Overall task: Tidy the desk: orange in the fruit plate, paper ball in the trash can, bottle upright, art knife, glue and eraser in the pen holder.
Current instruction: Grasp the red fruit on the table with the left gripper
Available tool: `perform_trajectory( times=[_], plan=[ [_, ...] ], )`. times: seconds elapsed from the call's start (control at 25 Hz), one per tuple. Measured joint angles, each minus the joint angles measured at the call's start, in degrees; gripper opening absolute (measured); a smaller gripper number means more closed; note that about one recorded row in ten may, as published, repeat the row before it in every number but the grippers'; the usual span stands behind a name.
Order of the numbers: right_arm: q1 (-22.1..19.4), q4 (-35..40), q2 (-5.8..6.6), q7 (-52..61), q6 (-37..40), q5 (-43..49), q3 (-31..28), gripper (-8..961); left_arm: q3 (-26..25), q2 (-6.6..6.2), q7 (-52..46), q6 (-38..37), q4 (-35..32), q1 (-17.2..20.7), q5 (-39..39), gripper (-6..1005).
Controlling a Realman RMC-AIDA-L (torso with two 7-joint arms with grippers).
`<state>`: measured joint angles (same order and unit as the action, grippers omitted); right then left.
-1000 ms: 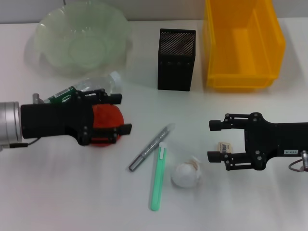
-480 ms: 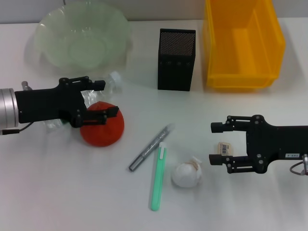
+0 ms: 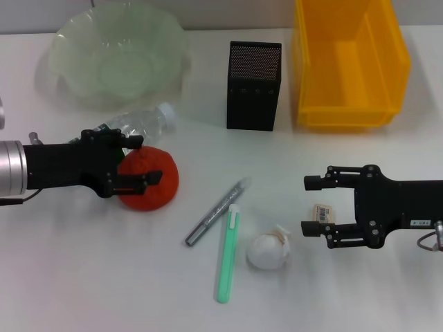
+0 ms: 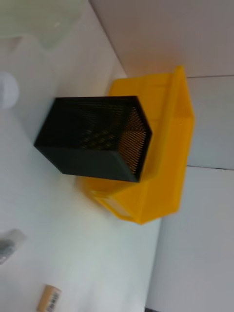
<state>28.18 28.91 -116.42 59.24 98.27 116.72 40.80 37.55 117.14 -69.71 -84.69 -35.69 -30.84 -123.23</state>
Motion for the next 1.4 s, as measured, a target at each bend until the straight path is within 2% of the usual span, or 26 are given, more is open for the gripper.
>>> perform_trajectory(
  times=[0.72, 0.8, 0.96, 1.4],
  plan=[
    [-0.06, 0.0, -0.03, -0.18, -0.01, 0.0, -0.11, 689, 0.6, 0.37, 0.57, 2.04, 0.0, -0.23, -0.37, 768],
    [-0.06, 0.0, -0.03, -0.18, -0.01, 0.0, -0.02, 685, 2.98, 0.58, 0.61, 3.27, -0.63, 0.05, -0.51, 760],
    [-0.06, 0.0, -0.03, -0.18, 0.0, 0.0, 0.02, 677, 3.89, 0.63, 0.97, 3.48, -0.77, 0.08, -0.52, 551],
    [-0.06, 0.0, -0.08, -0.11, 0.07, 0.0, -0.21, 656, 4.41, 0.63, 2.77, 2.57, -1.27, 0.17, -0.53, 314]
  ],
)
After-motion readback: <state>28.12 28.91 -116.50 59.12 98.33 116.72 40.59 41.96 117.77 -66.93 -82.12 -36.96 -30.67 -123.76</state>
